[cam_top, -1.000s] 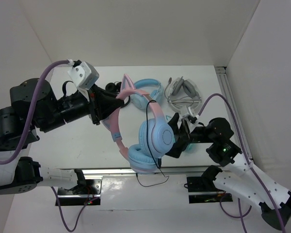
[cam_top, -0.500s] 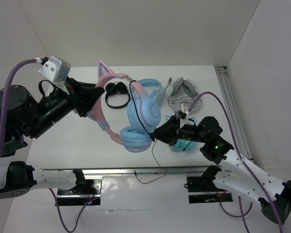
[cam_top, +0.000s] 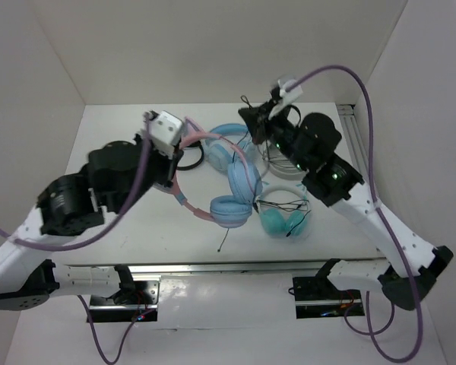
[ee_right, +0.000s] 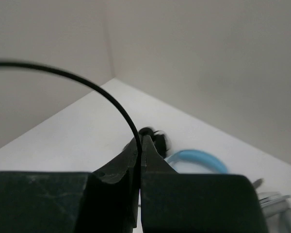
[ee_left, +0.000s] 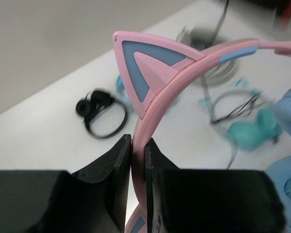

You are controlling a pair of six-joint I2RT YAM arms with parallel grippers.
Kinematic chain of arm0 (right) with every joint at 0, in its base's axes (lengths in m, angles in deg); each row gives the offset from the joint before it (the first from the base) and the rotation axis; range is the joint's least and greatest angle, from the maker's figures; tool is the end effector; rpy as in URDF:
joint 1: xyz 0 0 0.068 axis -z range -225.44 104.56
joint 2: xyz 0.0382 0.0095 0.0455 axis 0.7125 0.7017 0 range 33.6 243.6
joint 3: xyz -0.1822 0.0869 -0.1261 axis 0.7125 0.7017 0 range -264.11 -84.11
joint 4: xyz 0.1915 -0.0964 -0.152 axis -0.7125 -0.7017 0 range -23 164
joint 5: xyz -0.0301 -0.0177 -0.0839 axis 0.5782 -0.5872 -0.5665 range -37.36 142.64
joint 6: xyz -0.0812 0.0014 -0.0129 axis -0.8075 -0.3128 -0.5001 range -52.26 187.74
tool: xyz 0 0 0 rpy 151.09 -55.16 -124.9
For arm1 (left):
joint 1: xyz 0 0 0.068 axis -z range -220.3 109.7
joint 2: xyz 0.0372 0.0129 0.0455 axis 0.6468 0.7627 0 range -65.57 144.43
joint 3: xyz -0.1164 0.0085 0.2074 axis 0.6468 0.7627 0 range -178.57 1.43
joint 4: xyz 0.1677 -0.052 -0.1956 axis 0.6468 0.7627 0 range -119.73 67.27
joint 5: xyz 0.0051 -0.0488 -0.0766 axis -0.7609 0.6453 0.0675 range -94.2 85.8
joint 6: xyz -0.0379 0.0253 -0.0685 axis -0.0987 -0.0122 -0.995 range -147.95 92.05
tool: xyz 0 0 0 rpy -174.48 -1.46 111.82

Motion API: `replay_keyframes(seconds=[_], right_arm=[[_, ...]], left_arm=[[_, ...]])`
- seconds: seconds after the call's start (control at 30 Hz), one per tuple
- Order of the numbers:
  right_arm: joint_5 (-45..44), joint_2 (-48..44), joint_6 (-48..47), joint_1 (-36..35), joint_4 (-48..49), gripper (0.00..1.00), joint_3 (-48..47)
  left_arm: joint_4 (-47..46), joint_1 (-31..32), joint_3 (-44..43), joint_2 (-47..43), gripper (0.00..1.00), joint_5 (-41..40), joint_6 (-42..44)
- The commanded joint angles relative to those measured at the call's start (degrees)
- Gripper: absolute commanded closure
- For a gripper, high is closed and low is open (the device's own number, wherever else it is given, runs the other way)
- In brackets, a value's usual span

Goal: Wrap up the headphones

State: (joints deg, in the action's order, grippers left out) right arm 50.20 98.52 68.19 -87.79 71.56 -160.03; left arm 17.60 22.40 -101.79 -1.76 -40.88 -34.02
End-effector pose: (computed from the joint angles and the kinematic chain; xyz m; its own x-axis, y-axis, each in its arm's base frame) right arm 0.2221 0.1984 0.4475 0.1051 0.1065 -0.9887 -0.6430 0.7658 0.0141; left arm 0.1306 -0.1598 0.5027 -0.1095 0.0273 -0.9936 0.4321 0.9016 -0.0228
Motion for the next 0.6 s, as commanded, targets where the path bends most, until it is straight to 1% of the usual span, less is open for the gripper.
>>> replay_keyframes(seconds=[0.0,0.03,0.07,0.1,0.17,0.2,0.23,0.3,0.37,0.4,0.47,0.5,0.53,0.57], right_arm=[[-7.50,7.30,-7.39,4.54,-5.12,1.00,-10.98],[-6.80,10.19,-8.70,5.60,-5.12,1.00,-12.92],[-6.10,11.44,-11.41,6.31,-5.12,1.00,-14.76],[-5.57,12.67,-12.83,7.01,-4.51,1.00,-18.35],[-5.04,16.27,-16.42,7.02,-6.43,1.00,-22.76],[-5.03,17.07,-17.14,7.02,-6.44,1.00,-26.17],[-4.25,17.77,-17.67,7.02,-7.14,1.00,-27.69],[-3.63,18.57,-18.37,5.97,-8.02,1.00,-31.63],[-3.63,18.57,-18.90,4.82,-8.81,1.00,-33.49],[-3.63,18.57,-18.91,3.34,-9.33,1.00,-34.11],[-3.63,17.09,-19.43,1.40,-9.34,1.00,-34.12],[-3.63,17.08,-21.09,-1.13,-9.34,1.00,-34.12],[-5.37,16.38,-21.71,-2.72,-9.34,1.00,-33.25],[-6.08,16.37,-22.59,-4.31,-11.43,1.00,-33.24]], left_arm=[[-6.20,-4.06,7.49,-0.79,1.00,-1.12,2.20],[-6.20,-5.47,8.72,-0.79,1.00,0.46,2.20],[-6.20,-6.87,10.56,-1.58,1.00,5.00,2.89],[-6.20,-8.80,11.19,-2.63,1.00,7.22,2.90],[-6.20,-9.34,11.73,-3.25,1.00,10.13,3.60],[-4.89,-9.35,11.73,-3.25,1.00,10.67,3.60],[-3.92,-9.35,11.73,-3.25,1.00,10.67,3.60],[-1.82,-9.35,11.73,-2.64,1.00,7.18,3.60],[-1.19,-9.35,12.33,-1.07,1.00,3.31,2.82],[-1.19,-9.35,12.34,-0.54,1.00,-0.28,1.60],[0.12,-10.57,12.34,0.61,1.00,-2.85,0.45],[0.13,-11.19,11.21,1.83,1.00,-4.69,-0.26],[0.83,-11.71,10.68,2.54,1.00,-4.71,-0.87],[0.83,-12.33,10.67,3.24,1.00,-4.71,-0.88]])
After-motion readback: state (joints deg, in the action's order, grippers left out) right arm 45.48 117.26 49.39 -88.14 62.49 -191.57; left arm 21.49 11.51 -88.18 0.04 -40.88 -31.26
